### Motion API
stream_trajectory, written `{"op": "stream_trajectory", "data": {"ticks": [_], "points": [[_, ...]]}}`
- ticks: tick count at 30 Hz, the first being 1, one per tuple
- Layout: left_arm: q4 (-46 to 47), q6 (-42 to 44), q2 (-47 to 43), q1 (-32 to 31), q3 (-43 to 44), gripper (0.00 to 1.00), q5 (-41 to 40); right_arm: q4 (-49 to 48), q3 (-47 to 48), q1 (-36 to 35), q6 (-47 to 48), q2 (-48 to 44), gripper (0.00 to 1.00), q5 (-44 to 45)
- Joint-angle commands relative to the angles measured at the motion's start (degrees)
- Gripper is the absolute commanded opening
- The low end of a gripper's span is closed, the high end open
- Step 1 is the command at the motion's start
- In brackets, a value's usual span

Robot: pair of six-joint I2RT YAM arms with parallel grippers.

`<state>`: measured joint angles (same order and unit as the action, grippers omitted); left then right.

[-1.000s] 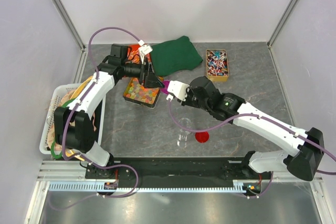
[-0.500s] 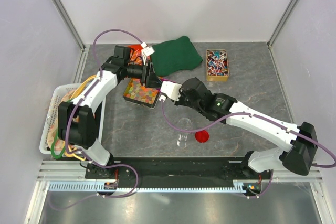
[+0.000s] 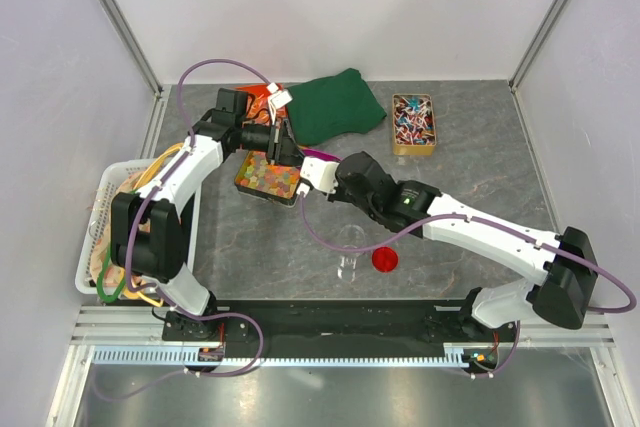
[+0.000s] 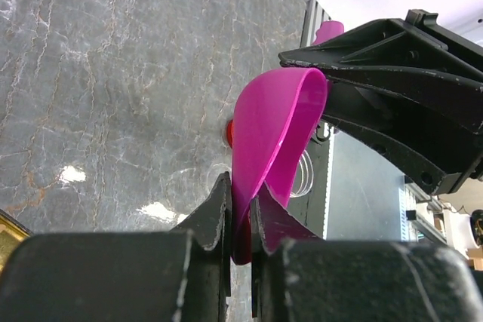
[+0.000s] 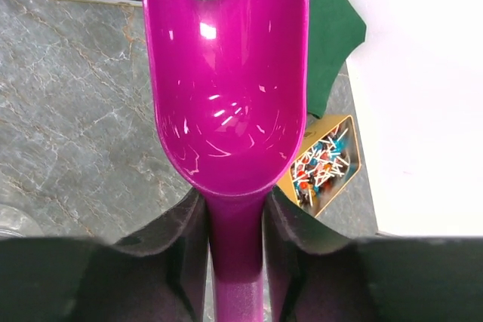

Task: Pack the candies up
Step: Adjust the spatula.

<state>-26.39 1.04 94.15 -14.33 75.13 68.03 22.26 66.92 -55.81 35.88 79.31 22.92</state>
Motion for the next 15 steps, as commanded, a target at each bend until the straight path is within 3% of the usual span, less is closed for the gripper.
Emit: {"op": "stream_trajectory", "data": {"ticks": [1, 2, 3, 6, 11, 15], "points": [[1.0, 1.0, -0.6, -0.9, -0.6, 0.02, 4.5, -6.3, 1.2, -0.4, 0.5, -1.0, 0.50, 1.8], [1.0, 1.1, -0.7, -0.9, -0.6, 0.02, 4.7, -6.0, 1.2, -0.4, 0.7, -1.3, 0.59, 1.4], [1.0, 1.2, -0.8, -0.9, -0.6, 0.02, 4.7, -5.3, 1.1, -0.4, 0.7, -2.1, 0.74, 1.0], [1.0, 1.2, -0.7, -1.0, -0.7, 0.02, 5.4, -4.4, 0.1, -0.2, 0.7, -4.1, 0.81, -1.1], [0.9, 1.8, -1.0, -0.9, -1.0, 0.02, 8.0, -4.0, -2.6, 2.1, -0.2, -7.1, 0.77, -6.8], [0.3, 2.9, -1.3, -1.0, -1.1, 0.02, 8.8, -3.9, -4.8, 4.5, -0.7, -11.3, 0.53, -13.2]]}}
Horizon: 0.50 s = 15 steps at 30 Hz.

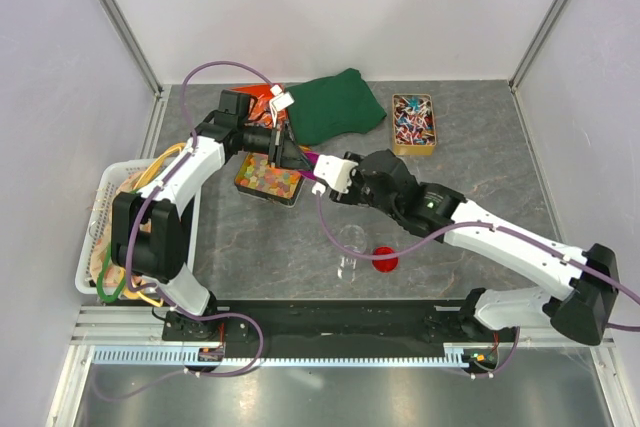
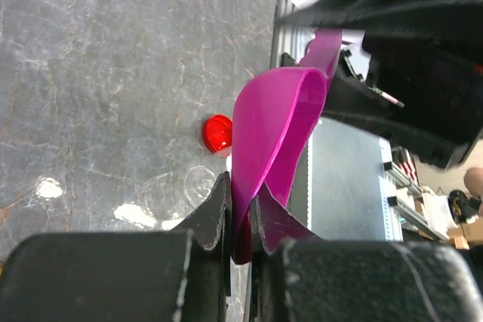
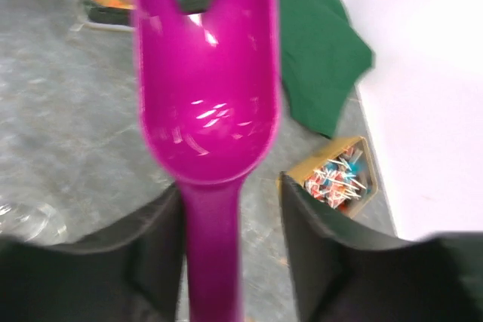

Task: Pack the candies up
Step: Adjust the spatula.

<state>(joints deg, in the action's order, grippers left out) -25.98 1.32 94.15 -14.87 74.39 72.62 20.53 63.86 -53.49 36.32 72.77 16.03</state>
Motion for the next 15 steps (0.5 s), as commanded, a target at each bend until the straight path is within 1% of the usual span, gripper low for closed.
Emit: {"op": "stream_trajectory", "data": {"ticks": [1, 2, 3, 4, 5, 6, 10, 13, 15], "points": [[-0.4, 2.8, -1.4, -0.3, -0.4, 0.02, 4.4, -2.2, -1.9, 2.4, -1.2, -5.3, 0.47, -7.3], [-0.6, 3.0, -1.4, -0.3, -0.4, 0.02, 4.5, -2.1, -2.2, 2.6, -1.4, -5.7, 0.45, -8.6], [-0.8, 3.4, -1.4, -0.3, -0.3, 0.02, 4.6, -2.0, -2.3, 2.9, -1.3, -6.2, 0.50, -9.3], [-0.9, 3.5, -1.3, -0.3, -0.3, 0.02, 4.7, -1.9, -2.4, 3.0, -1.2, -6.5, 0.63, -10.0], [-1.2, 3.6, -1.3, -0.3, -0.3, 0.02, 4.9, -2.1, -2.8, 3.2, -1.0, -6.7, 0.95, -10.8], [-1.3, 3.9, -1.3, -0.4, -0.3, 0.02, 4.8, -2.1, -2.9, 3.7, -0.9, -6.9, 0.98, -12.5], [-1.6, 4.5, -1.8, -0.3, -0.4, 0.02, 4.4, -2.5, -1.5, 4.5, -3.2, -6.2, 0.98, -14.2], [-1.8, 4.6, -1.9, -0.3, -0.4, 0.02, 4.4, -2.6, -0.8, 4.5, -3.1, -5.7, 0.98, -14.7], [-1.7, 4.6, -2.0, -0.4, -0.3, 0.02, 4.4, -2.6, -0.9, 4.5, -3.0, -5.1, 0.91, -14.8]]}}
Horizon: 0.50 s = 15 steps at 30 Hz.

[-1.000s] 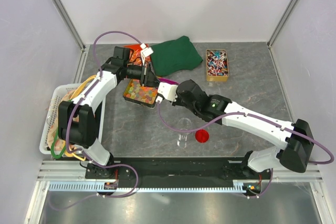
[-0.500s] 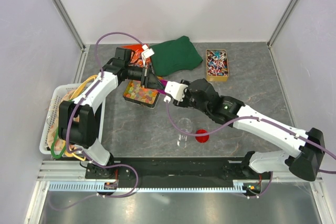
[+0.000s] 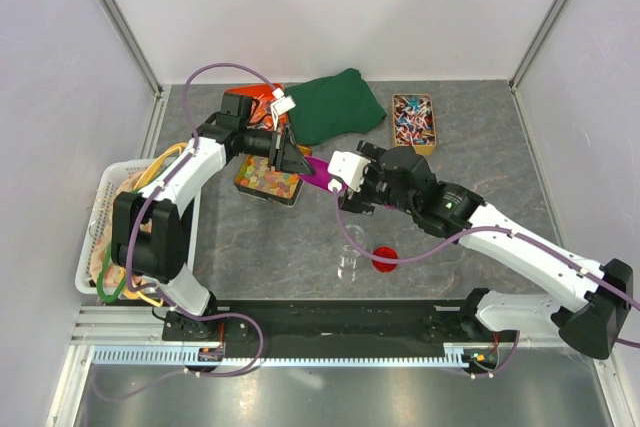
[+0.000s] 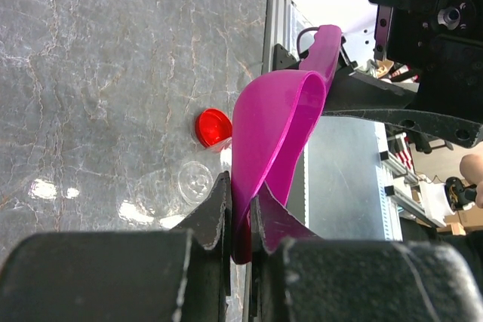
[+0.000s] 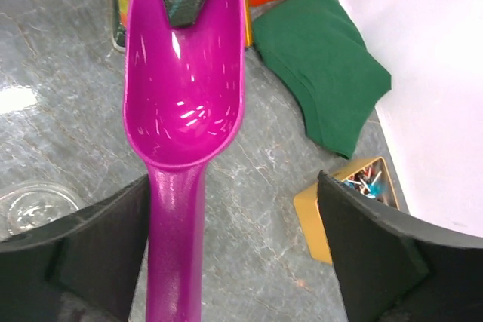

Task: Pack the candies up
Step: Adjust the spatula.

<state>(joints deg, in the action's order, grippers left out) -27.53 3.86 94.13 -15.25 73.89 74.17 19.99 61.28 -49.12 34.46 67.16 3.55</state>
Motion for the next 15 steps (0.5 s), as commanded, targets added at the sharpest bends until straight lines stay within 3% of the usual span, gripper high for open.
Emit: {"op": "stream_trajectory", "data": {"ticks": [1, 3, 5, 7, 15], "points": [[-0.2, 1.9, -1.8, 0.0, 0.2, 0.02, 2.9, -2.0, 1.7, 0.2, -1.3, 0.9, 0.88, -2.5], [-0.2, 1.9, -1.8, 0.0, 0.4, 0.02, 3.0, -2.5, 1.4, 0.2, -1.6, 1.7, 0.83, -2.3], [-0.2, 1.9, -1.4, 0.0, 0.5, 0.02, 3.1, -3.7, 1.0, 0.2, -1.9, 2.4, 0.69, -1.4], [-0.2, 1.9, -1.3, 0.0, 0.6, 0.02, 3.3, -4.7, 0.6, 0.1, -2.4, 2.9, 0.62, -0.8], [-0.2, 1.8, -1.1, -0.1, 0.6, 0.02, 3.5, -8.6, -0.6, 0.2, -3.2, 3.6, 0.59, 0.5]]}}
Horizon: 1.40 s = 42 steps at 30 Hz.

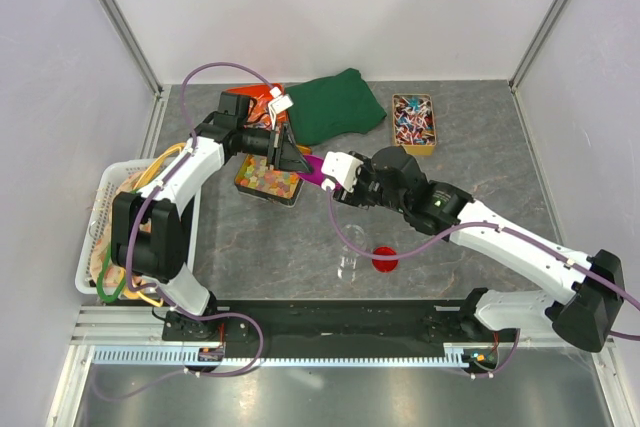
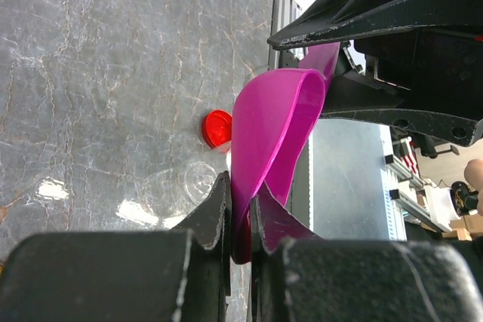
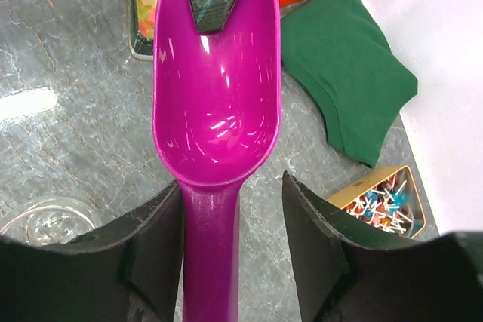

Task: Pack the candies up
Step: Adjust the spatula.

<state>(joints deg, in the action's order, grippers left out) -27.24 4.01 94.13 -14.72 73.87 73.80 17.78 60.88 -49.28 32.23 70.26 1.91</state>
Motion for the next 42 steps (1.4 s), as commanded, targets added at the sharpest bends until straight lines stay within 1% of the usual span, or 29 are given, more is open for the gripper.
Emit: {"op": "stream_trajectory", "data": {"ticks": [1, 8, 11, 12, 14, 15, 20, 22, 23, 25, 26, 28, 29, 31, 32, 33, 36, 38, 40, 42], "points": [[-0.5, 1.6, -1.1, -0.7, 0.7, 0.02, 4.1, -6.8, -0.5, 0.3, -0.9, 0.8, 0.59, 2.3], [-0.4, 1.4, -0.4, -0.9, 0.9, 0.02, 4.2, -9.3, -1.8, 0.3, -1.2, 0.8, 0.57, 2.6], [-0.5, 1.4, -0.5, -1.0, 0.9, 0.02, 4.2, -10.0, -1.8, 0.2, -1.3, 1.1, 0.37, 2.7], [-0.5, 1.4, -0.3, -1.1, 0.9, 0.02, 4.1, -10.0, -1.7, 0.3, -1.5, 1.0, 0.23, 2.7], [-0.6, 1.6, -0.3, -1.1, 0.8, 0.02, 4.0, -10.5, -1.8, 0.3, -1.8, 0.9, 0.06, 2.7], [-0.6, 1.6, -0.3, -1.1, 0.8, 0.02, 4.0, -10.6, -1.8, 0.3, -1.8, 0.9, 0.00, 2.7], [-0.9, 1.7, 0.3, -1.0, 1.3, 0.02, 3.8, -10.5, -2.1, 0.2, -1.8, 0.2, 0.00, 2.4], [-1.8, 2.2, 0.5, -1.1, 2.0, 0.09, 3.1, -10.0, -2.1, 0.3, -1.7, 0.1, 0.00, 2.4], [-2.5, 2.7, 1.1, -1.0, 2.5, 0.18, 2.9, -10.0, -2.1, 0.3, -1.6, 0.0, 0.00, 2.4], [-5.3, 4.4, 1.5, -1.0, 4.5, 0.24, 1.5, -9.8, -2.3, 0.3, -1.6, -0.5, 0.00, 2.4], [-6.8, 5.4, 1.8, -1.0, 5.5, 0.33, 0.9, -9.7, -2.5, 0.3, -1.6, -0.6, 0.00, 2.4], [-9.0, 7.5, 2.8, -0.8, 8.5, 0.46, -1.5, -9.1, -2.7, 0.2, -1.2, -1.2, 0.00, 2.6], [-10.6, 7.9, 3.1, -0.4, 9.4, 0.57, -2.2, -8.9, -2.7, 0.3, -1.2, -1.4, 0.00, 3.0], [-11.4, 7.9, 3.7, 0.2, 11.9, 0.66, -5.1, -8.6, -3.0, 0.3, -0.7, -2.2, 0.00, 3.5], [-11.7, 7.7, 3.9, 1.3, 12.6, 0.73, -5.9, -8.7, -3.2, 0.3, -0.7, -2.6, 0.00, 3.8], [-11.8, 7.0, 4.1, 1.9, 13.3, 0.74, -7.6, -8.6, -3.5, 0.2, -0.2, -3.0, 0.00, 4.6], [-12.0, 6.3, 4.1, 4.9, 15.2, 0.81, -8.7, -8.6, -4.1, 0.4, 0.5, -3.7, 0.00, 6.0], [-12.0, 6.4, 3.5, 6.7, 15.2, 0.88, -10.5, -8.6, -4.5, 0.7, 0.8, -4.1, 0.00, 6.1], [-12.0, 6.7, 2.4, 7.4, 13.9, 0.91, -14.0, -8.8, -4.7, 1.4, 1.1, -4.4, 0.00, 6.4], [-11.7, 7.7, 1.5, 7.8, 11.6, 0.95, -21.0, -8.9, -4.7, 2.0, 1.3, -4.5, 0.00, 7.0]]}}
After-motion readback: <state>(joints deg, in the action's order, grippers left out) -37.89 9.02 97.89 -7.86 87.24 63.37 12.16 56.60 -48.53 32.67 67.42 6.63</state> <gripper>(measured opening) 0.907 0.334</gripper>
